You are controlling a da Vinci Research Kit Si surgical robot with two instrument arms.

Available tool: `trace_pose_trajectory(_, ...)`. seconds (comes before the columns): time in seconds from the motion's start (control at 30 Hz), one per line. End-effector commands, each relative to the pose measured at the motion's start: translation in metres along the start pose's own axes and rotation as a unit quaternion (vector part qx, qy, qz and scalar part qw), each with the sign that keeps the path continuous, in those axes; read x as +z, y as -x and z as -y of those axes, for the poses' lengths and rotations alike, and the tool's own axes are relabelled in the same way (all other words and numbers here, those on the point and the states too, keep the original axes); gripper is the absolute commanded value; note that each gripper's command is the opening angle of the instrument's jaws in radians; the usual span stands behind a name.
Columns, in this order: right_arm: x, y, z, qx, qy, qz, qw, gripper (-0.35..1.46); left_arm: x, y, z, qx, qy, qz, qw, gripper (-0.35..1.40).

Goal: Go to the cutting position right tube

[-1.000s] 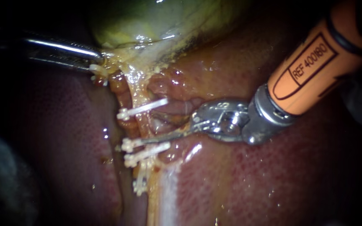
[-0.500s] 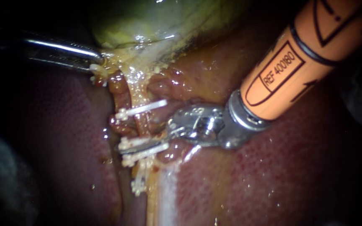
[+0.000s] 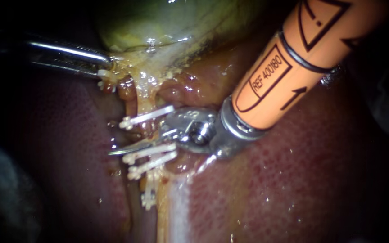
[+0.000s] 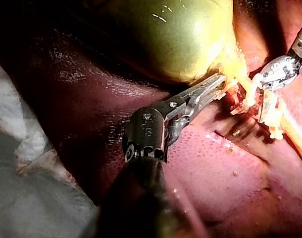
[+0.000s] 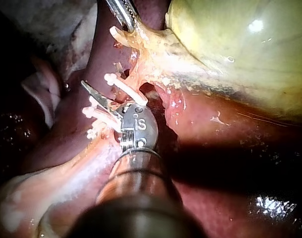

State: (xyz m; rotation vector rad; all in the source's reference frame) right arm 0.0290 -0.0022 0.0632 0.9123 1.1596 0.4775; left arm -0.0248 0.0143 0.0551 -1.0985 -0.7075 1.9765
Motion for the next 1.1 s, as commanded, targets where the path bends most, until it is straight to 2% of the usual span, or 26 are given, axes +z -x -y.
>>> trace_pose_trajectory(0.03, 0.0000, 0.0000, 0.0000, -0.001, -0.001, -0.001, 1.0000, 1.27, 0.0001, 0.0000, 0.0000, 0.000, 0.000, 0.000, 1.0000, -0.35)
trace_pose_trajectory(0.17, 0.0000, -0.0001, 0.0006, -0.001, -0.002, -0.003, 1.0000, 1.27, 0.0001, 0.0000, 0.0000, 0.000, -0.002, 0.000, 1.0000, -0.35)
trace_pose_trajectory(0.27, -0.0001, -0.0003, 0.0017, -0.001, -0.012, -0.002, 0.9999, 1.27, 0.0000, 0.0001, 0.0000, 0.000, -0.001, 0.000, 1.0000, -0.35)
trace_pose_trajectory(0.5, -0.0001, -0.0021, 0.0048, -0.001, -0.037, -0.005, 0.9993, 1.25, -0.0001, 0.0001, 0.0001, 0.000, -0.001, 0.000, 1.0000, -0.35)
trace_pose_trajectory(0.6, -0.0002, -0.0029, 0.0056, 0.001, -0.042, -0.011, 0.9991, 1.25, -0.0001, 0.0001, 0.0001, 0.000, -0.001, 0.000, 1.0000, -0.35)
trace_pose_trajectory(0.7, -0.0003, -0.0034, 0.0060, 0.003, -0.043, -0.013, 0.9990, 1.25, -0.0001, 0.0001, 0.0001, 0.000, -0.001, 0.000, 1.0000, -0.35)
trace_pose_trajectory(1.1, -0.0003, -0.0033, 0.0058, 0.002, -0.042, -0.012, 0.9990, 1.23, -0.0001, 0.0001, 0.0002, 0.000, -0.001, 0.000, 1.0000, -0.35)
